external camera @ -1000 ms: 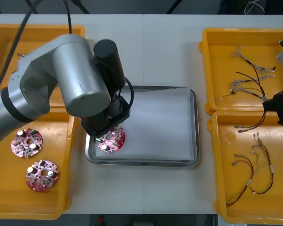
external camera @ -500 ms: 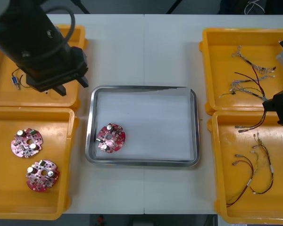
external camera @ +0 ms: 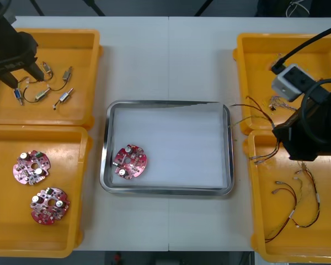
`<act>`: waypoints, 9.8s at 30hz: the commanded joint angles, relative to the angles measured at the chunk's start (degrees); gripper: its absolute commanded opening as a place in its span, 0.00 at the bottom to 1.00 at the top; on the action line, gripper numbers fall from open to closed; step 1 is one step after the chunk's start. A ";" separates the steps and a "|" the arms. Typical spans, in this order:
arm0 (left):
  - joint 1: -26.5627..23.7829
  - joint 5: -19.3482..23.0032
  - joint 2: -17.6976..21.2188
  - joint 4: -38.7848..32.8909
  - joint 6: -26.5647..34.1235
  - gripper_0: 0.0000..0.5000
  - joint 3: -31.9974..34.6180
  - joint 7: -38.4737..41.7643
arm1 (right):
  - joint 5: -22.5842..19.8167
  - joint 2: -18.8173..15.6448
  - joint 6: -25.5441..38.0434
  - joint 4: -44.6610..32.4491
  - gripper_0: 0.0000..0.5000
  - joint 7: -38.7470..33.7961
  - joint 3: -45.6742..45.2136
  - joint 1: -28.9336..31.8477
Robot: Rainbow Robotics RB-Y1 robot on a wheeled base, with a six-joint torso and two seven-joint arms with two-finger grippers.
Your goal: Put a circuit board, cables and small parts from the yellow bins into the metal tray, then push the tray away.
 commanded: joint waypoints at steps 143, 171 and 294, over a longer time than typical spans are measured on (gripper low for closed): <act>8.61 -25.52 -7.55 34.08 -50.41 0.39 -14.39 -2.70 | 12.52 12.98 -28.54 54.67 0.02 31.06 53.47 -31.91; 8.17 -26.84 -3.77 27.49 -41.70 0.00 -9.91 -3.66 | 6.54 12.54 -16.32 48.95 0.00 32.99 43.45 -35.69; 9.40 -14.80 -2.72 -20.14 -11.91 0.00 -1.64 34.31 | -1.10 -5.13 0.16 39.02 1.00 -19.57 0.47 -23.47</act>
